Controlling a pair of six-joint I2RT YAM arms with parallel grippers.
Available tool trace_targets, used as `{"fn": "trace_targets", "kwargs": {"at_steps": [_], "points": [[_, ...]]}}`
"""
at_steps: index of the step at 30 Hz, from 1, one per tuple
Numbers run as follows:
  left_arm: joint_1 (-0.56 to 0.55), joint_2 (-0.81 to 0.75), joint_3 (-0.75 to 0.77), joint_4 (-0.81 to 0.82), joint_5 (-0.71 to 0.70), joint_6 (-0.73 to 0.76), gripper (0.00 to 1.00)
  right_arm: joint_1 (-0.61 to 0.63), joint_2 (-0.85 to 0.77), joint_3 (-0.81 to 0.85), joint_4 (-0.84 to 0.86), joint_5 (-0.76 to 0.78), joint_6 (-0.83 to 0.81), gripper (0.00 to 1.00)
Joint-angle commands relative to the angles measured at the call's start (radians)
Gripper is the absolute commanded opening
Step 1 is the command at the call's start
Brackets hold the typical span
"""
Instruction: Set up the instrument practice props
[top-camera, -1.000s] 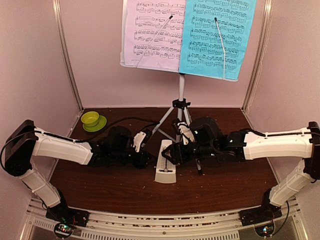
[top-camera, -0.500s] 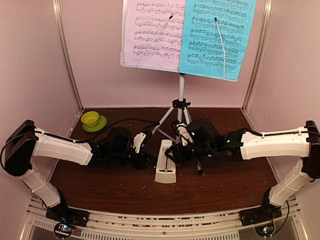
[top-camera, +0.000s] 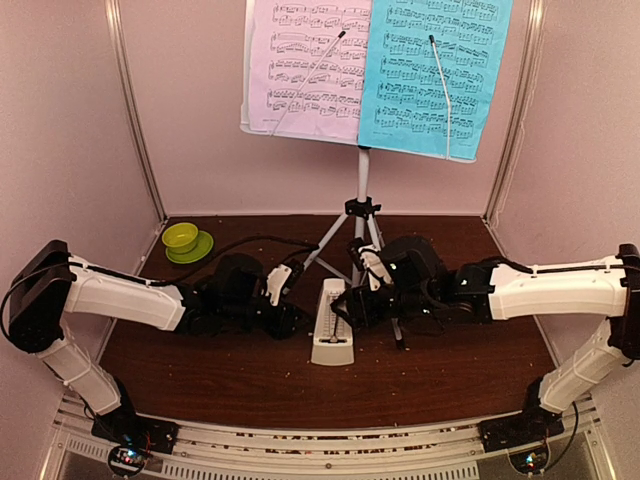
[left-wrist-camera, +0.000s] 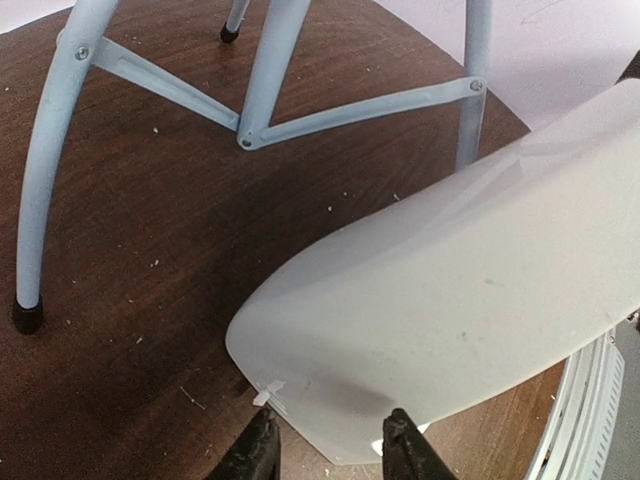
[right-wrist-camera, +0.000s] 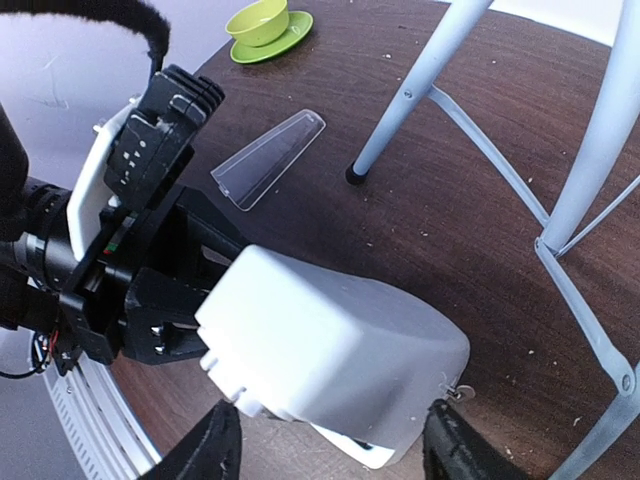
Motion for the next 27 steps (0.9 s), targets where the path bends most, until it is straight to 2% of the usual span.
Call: {"fn": "trace_targets", "kwargs": {"at_steps": [1,7,10,13,18,27], "points": [[-0.003,-0.029,-0.006,0.033,-0.019,0.0,0.38,0.002,-0.036,-0.01,0.012,-0.003,0.011,0.67],[-0.003,-0.047,-0.016,0.036,-0.042,-0.006,0.43,0.012,-0.016,0.02,-0.011,0.02,0.02,0.82],[-0.003,-0.054,-0.018,0.035,-0.054,-0.006,0.44,0.024,0.004,0.046,-0.031,0.047,0.021,0.81],[-0.003,-0.062,-0.018,0.028,-0.062,-0.003,0.44,0.026,0.013,0.054,-0.048,0.087,0.034,0.74],[-0.004,-0.07,-0.019,0.02,-0.07,-0.001,0.44,0.024,0.007,0.047,-0.083,0.148,0.049,0.53],[-0.003,-0.073,-0.021,0.016,-0.074,0.006,0.44,0.023,-0.018,0.035,-0.096,0.15,0.062,0.43]]}}
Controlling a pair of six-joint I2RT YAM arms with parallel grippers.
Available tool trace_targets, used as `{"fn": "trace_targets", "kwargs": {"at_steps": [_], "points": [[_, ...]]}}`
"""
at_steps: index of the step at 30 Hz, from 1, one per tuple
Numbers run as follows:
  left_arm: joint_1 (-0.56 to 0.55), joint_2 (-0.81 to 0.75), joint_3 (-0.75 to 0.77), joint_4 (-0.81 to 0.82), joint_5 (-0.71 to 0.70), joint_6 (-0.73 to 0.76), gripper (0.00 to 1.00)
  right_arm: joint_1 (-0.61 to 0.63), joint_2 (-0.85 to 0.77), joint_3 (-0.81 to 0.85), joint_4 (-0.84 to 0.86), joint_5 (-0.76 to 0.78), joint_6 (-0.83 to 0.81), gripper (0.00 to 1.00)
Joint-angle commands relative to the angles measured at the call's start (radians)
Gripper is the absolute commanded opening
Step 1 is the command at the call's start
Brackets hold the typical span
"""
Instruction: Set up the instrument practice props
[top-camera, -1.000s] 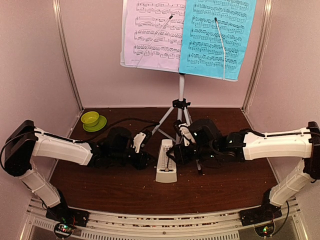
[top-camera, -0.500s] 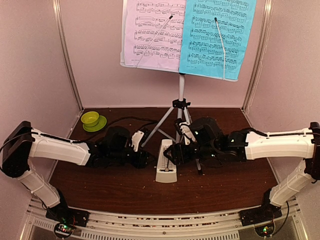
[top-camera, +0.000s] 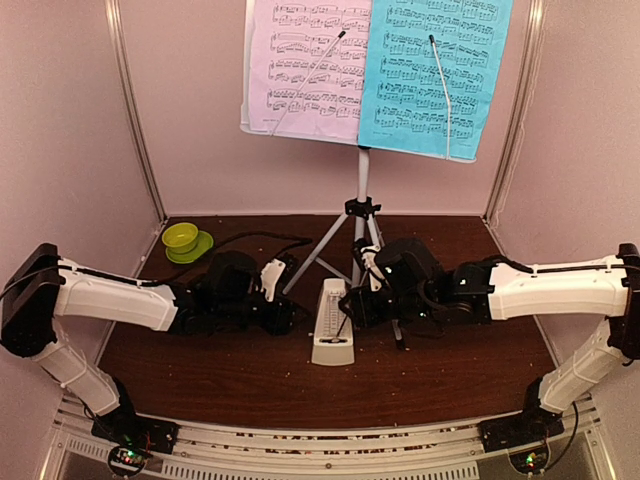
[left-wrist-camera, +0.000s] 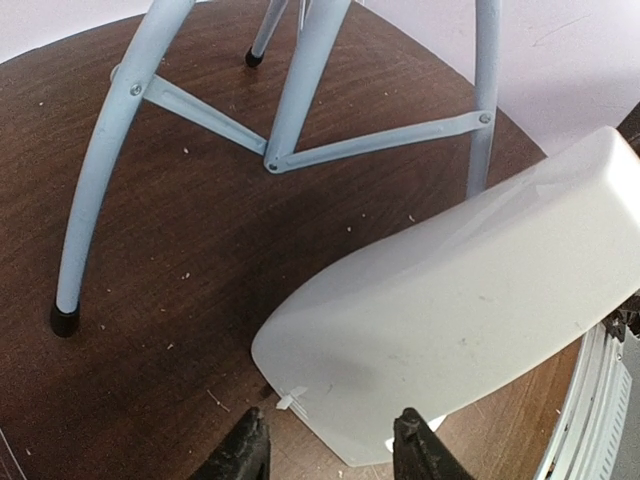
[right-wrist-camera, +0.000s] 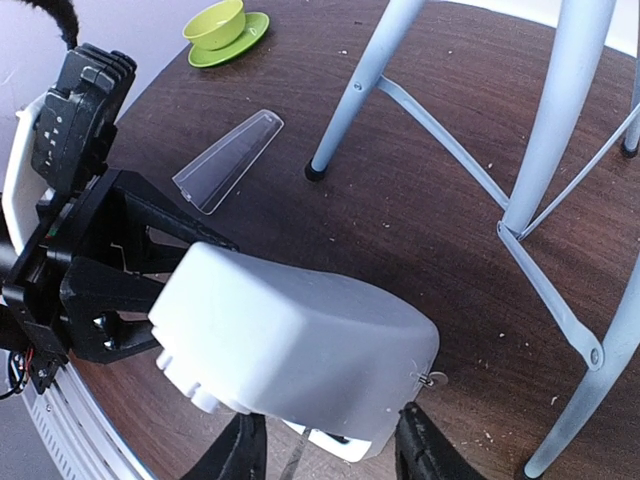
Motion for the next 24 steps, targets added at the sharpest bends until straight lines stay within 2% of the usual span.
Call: {"fn": "trace_targets", "kwargs": {"at_steps": [1,7,10,17,24], "points": [[-0.003,-0.023,-0.008,0.022,-0.01,0.011,0.44,0.0,-0.025,0.007,-0.02,0.033,0.01,0.44],[-0.003,-0.025,-0.009,0.022,-0.014,0.009,0.47,0.002,-0.047,0.003,0.01,-0.023,0.003,0.68],[-0.003,-0.03,-0.013,0.023,-0.021,0.007,0.5,0.003,-0.047,0.015,0.011,-0.023,0.002,0.73],[-0.003,-0.05,-0.017,0.011,-0.042,0.005,0.57,0.003,-0.02,0.052,-0.031,0.0,0.004,0.76],[0.0,-0.089,-0.028,0.002,-0.067,-0.004,0.63,-0.015,-0.069,-0.001,-0.061,0.029,0.03,0.76]]}}
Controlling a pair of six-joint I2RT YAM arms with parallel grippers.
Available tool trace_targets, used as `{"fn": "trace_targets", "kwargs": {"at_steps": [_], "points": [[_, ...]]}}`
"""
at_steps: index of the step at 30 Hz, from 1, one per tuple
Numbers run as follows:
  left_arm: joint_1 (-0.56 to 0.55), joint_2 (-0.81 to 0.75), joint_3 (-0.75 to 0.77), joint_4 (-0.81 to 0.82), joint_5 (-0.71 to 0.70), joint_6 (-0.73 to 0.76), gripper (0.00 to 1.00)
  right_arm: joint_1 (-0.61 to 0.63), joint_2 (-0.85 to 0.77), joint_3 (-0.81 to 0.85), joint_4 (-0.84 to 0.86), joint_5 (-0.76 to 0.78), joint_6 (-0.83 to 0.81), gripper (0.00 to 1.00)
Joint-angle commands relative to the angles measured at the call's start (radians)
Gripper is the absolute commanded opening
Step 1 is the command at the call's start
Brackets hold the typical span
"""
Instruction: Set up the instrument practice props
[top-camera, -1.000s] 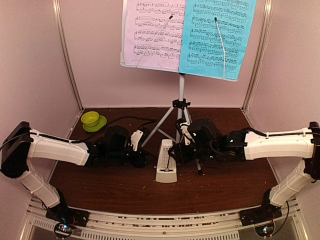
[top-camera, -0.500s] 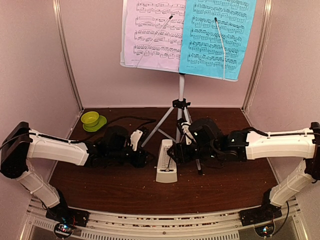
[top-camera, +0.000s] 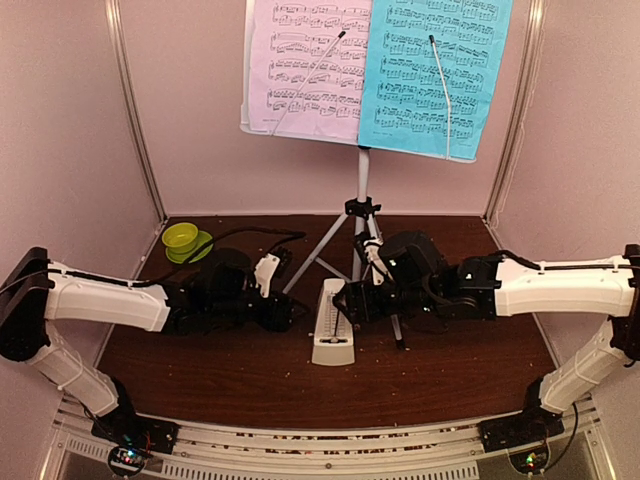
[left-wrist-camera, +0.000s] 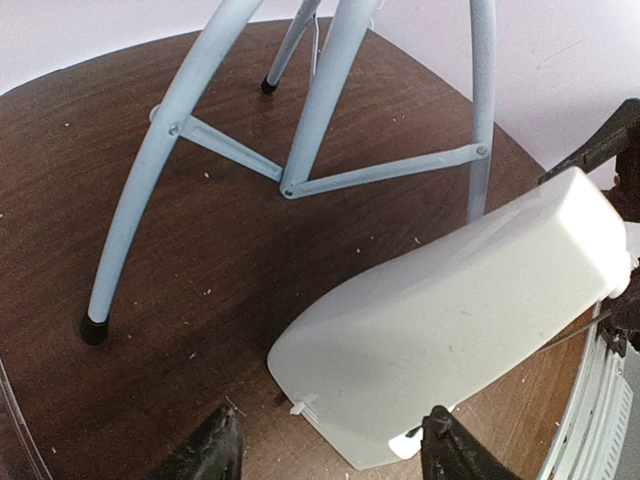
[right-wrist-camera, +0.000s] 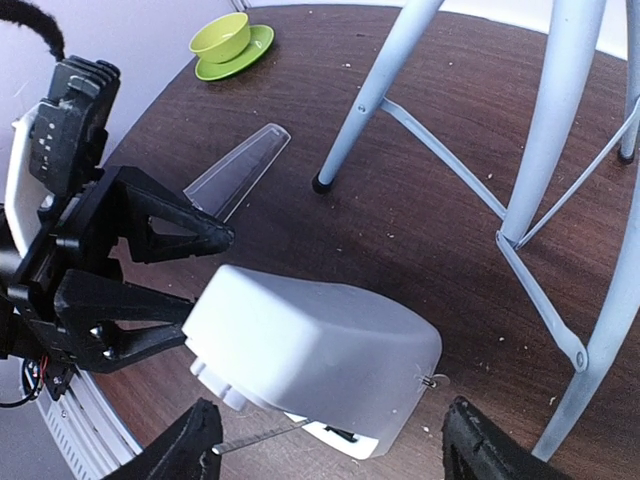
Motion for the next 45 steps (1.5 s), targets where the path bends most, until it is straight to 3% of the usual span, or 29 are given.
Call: {"fn": "trace_targets", "kwargs": {"at_steps": [1,17,28,36,45], "points": [[0.003,-0.043,-0.018,0.004,-0.025,-0.006,0.64,-0.018,-0.053,-0.039,-0.043,0.039,0.019,0.76],[0.066,-0.116,-0.059,0.004,-0.056,-0.051,0.64,-0.096,-0.143,-0.21,-0.099,0.043,0.029,0.75],[0.237,-0.254,-0.073,-0.092,-0.058,-0.042,0.65,-0.207,-0.298,-0.194,-0.17,0.006,0.027,0.81],[0.365,-0.345,0.101,-0.325,-0.067,0.132,0.68,-0.341,-0.398,-0.125,-0.211,-0.035,-0.058,0.9],[0.372,-0.327,0.348,-0.506,-0.044,0.242,0.69,-0.402,-0.462,-0.01,-0.172,-0.146,-0.096,0.98]]}}
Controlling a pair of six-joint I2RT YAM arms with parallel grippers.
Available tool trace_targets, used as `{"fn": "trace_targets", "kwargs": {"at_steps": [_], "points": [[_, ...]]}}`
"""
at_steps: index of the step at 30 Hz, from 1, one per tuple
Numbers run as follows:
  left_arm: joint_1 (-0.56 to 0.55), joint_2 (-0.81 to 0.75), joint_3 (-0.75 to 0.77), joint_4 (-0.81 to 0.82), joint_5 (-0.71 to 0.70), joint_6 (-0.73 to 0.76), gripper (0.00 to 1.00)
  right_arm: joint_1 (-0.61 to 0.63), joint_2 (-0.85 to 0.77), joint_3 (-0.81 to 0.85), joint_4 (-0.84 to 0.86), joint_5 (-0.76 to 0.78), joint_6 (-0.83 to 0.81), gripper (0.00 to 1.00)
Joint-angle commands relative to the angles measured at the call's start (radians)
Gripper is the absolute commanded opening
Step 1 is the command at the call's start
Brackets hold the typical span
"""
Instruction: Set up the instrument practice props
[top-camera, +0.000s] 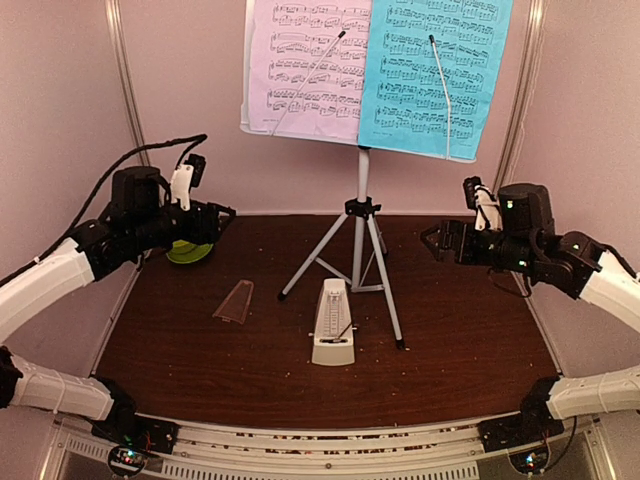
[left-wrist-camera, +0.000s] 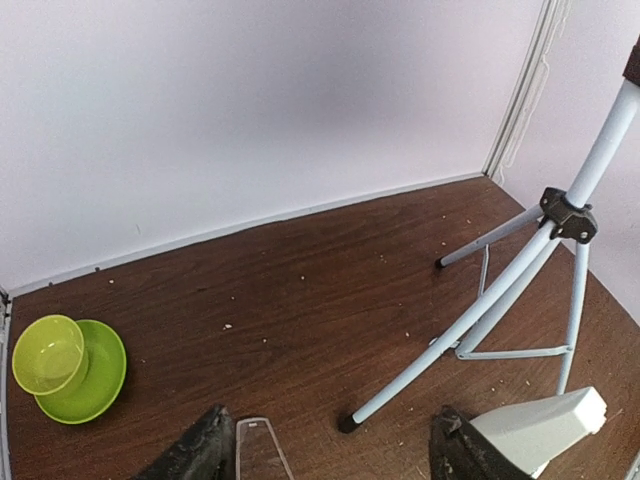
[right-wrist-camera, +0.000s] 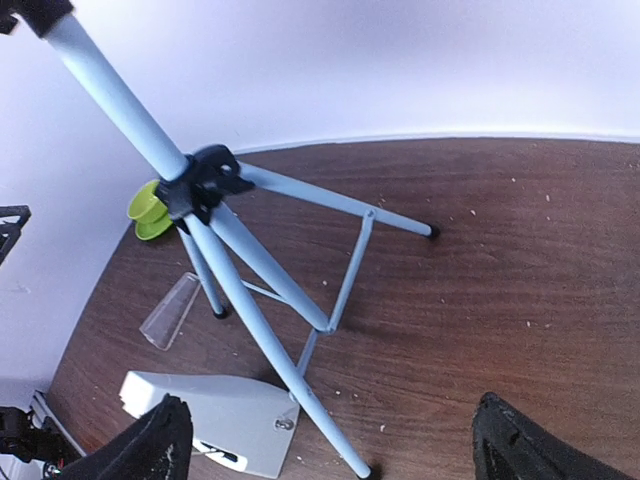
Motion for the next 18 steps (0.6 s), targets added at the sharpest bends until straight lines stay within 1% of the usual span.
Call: {"fn": "trace_targets", "kwargs": {"at_steps": [1,3,5,6,12,14,16,18], "points": [[0.004,0.002,0.09,-0.096,0.031,0.063,0.69,-0.007,-0.031,0.051,0.035,-0.091,-0.031,0.99],[0.004,-0.005,0.11,-0.123,0.04,0.058,0.74,-0.007,-0.039,0.053,0.052,-0.124,-0.03,1.0],[0.004,-0.012,0.125,-0.161,0.043,0.047,0.92,-0.007,-0.052,0.044,0.072,-0.152,-0.022,1.0],[0.004,-0.018,0.128,-0.18,0.044,0.041,0.97,-0.007,-0.059,0.038,0.078,-0.164,-0.021,1.0],[0.004,-0.073,0.11,-0.303,0.043,-0.008,0.98,-0.007,-0.117,-0.025,0.084,-0.195,-0.015,1.0],[0.005,-0.106,0.082,-0.315,0.046,-0.05,0.98,-0.007,-0.143,-0.052,0.074,-0.188,-0.009,1.0],[0.005,-0.135,0.04,-0.345,-0.002,-0.118,0.98,-0.007,-0.179,-0.091,0.071,-0.18,0.004,1.0],[0.004,-0.155,0.009,-0.377,-0.019,-0.162,0.98,-0.007,-0.211,-0.138,0.076,-0.179,0.021,1.0]]}}
